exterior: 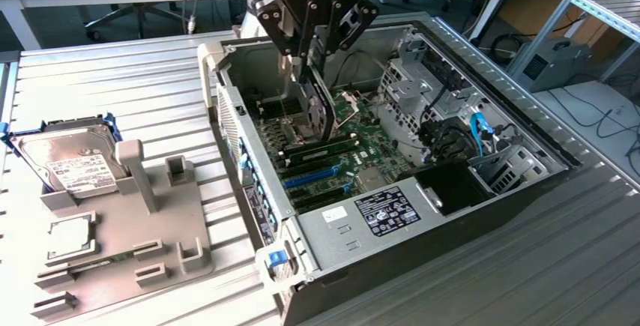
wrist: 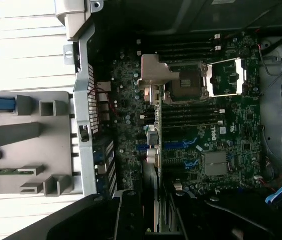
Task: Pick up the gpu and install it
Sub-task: 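Pick up the gpu and move the gpu toward the slot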
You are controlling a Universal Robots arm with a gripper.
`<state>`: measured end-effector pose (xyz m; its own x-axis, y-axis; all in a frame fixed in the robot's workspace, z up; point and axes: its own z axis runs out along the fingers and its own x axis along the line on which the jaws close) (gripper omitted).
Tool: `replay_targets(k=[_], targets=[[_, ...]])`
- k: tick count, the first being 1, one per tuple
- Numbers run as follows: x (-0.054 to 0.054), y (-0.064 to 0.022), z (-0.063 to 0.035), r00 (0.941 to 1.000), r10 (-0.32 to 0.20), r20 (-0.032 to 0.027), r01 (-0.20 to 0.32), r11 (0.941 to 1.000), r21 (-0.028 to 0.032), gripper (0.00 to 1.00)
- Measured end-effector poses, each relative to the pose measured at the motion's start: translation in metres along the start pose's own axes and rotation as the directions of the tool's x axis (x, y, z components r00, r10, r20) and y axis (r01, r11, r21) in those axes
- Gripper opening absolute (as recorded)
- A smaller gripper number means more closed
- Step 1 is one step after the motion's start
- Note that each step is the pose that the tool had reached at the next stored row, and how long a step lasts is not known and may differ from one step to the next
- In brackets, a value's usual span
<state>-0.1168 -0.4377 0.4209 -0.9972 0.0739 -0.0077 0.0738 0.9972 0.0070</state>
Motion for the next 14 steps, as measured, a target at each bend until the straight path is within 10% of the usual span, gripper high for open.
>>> replay_targets(k=[14], targets=[[-0.021, 0.0059, 0.0072, 1.0, 0.0, -0.0016, 0.0, 1.0, 0.0018, 0.26]])
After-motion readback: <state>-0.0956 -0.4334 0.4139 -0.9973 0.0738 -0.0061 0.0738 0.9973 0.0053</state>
